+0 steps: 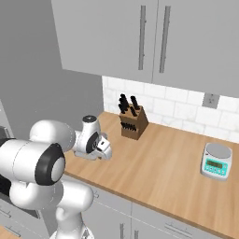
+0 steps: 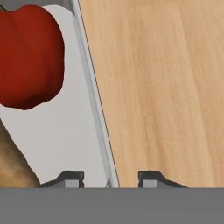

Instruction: Take the meat container that has the shrimp and place it on the second highest rack of the freezer. Then take the vegetable container that has the bell pepper and sweet potato and place it on the highest rack of the freezer.

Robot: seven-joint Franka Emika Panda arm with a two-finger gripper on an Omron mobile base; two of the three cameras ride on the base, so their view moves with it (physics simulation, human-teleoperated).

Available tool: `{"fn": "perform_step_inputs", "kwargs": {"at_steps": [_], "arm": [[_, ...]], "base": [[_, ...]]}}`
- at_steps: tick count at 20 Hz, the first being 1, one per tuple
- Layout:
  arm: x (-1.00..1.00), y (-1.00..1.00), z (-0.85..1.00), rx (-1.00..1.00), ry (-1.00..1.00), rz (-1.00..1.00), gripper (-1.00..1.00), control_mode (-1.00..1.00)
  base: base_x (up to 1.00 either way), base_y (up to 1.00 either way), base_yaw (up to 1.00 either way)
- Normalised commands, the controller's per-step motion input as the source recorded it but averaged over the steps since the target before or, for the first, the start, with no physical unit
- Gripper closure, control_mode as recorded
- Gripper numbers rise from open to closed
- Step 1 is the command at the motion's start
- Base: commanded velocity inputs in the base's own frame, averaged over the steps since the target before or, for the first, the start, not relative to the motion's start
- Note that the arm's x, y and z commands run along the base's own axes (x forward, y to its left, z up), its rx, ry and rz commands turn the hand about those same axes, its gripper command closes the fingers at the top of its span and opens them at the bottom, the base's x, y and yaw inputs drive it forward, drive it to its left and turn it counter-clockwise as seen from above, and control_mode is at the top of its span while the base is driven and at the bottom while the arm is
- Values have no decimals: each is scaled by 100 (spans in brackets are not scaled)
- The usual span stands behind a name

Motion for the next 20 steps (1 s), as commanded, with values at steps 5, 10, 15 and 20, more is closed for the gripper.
{"fn": "perform_step_inputs", "kwargs": {"at_steps": [5, 10, 15, 20], "arm": [[0, 0, 0, 0, 0, 0, 100, -100], [0, 0, 0, 0, 0, 0, 100, -100], [-38, -9, 33, 5, -4, -1, 100, -100], [-80, -23, 65, 10, -12, -4, 100, -100]], "base": [[0, 0, 0], [0, 0, 0], [0, 0, 0], [0, 0, 0]]}}
